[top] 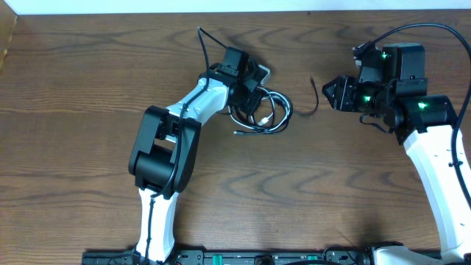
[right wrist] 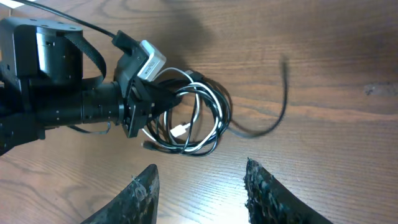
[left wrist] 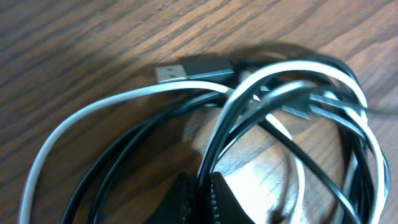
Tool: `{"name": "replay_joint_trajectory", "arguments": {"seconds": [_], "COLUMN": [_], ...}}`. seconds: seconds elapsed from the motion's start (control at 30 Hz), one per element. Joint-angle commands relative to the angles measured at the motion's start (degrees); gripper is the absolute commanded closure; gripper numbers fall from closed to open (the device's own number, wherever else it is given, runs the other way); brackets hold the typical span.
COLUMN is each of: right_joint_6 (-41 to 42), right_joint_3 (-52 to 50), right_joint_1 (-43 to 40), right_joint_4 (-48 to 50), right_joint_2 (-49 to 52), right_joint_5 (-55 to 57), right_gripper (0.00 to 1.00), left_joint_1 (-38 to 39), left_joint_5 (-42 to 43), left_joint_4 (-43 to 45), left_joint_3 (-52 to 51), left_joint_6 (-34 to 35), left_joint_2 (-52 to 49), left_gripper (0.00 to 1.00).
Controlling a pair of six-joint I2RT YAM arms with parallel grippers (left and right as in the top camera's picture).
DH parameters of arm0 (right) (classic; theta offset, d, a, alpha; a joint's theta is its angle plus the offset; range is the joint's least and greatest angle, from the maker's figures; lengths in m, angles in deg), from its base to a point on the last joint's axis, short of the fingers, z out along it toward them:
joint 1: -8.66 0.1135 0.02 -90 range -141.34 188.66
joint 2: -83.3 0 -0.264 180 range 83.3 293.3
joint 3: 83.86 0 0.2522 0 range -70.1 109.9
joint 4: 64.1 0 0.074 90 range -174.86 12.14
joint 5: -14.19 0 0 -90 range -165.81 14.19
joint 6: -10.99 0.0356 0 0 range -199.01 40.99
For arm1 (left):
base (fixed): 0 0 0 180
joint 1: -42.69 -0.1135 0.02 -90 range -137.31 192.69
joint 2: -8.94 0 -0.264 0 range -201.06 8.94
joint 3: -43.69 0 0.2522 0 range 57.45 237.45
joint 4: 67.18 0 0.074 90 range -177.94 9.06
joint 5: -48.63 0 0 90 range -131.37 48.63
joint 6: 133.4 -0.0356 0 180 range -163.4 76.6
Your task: Untangle cables
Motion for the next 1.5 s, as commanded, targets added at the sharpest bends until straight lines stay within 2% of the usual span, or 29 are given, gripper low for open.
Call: {"name": "replay_joint_trajectory", "arguments": {"seconds": [0.0, 0.23, 0.37, 0.47, 0.77, 0.87, 0.97, 1.13, 1.33, 1.47], "right_joint_6": [-0.70, -0.70, -0.74, -0.72, 0.46, 2.47, 7.08, 15.67, 19.26, 16.98], "right_joint_3": [0.57, 0.57, 0.57, 0.57, 0.57, 0.57, 0.57, 0.57, 0.57, 0.57], "right_joint_1": [-0.11, 0.66, 1.81, 3.61, 7.91, 9.68, 11.08, 12.11, 10.03, 7.04], "right_joint_4": [0.24, 2.36, 5.27, 8.35, 12.22, 13.42, 13.55, 13.68, 5.75, 2.56], "right_joint_2": [0.48, 1.77, 3.43, 4.92, 5.62, 6.64, 8.46, 13.44, 18.91, 21.27], "right_joint_5": [0.35, -2.14, -7.61, -11.13, -12.09, -11.50, -7.06, 6.43, 24.50, 23.32], "right_gripper": [0.59, 0.59, 0.59, 0.58, 0.53, 0.51, 0.52, 0.51, 0.51, 0.63], "left_joint_1": [-2.14, -4.48, -4.24, -4.15, -4.15, -4.13, -4.15, -4.13, -5.38, -7.32], "left_joint_5": [-6.82, -4.76, 3.15, 9.68, 16.02, 18.38, 21.03, 26.21, 25.27, 24.06], "left_joint_4": [-3.76, -9.79, -9.94, -10.29, -9.94, -9.53, -8.83, -8.68, -8.68, -8.72], "left_joint_3": [0.98, 4.66, 4.66, 4.66, 4.66, 4.63, 4.63, 4.63, 4.63, 4.63], "left_joint_6": [1.84, 1.81, 1.86, 6.49, 13.62, 13.99, 15.41, 16.90, 17.29, 17.33], "left_joint_2": [-0.20, 13.57, 22.67, 29.40, 33.05, 33.00, 33.00, 33.03, 34.23, 35.69], "left_gripper": [0.93, 0.92, 0.93, 0.93, 0.93, 0.92, 0.93, 0.93, 0.93, 0.93]}}
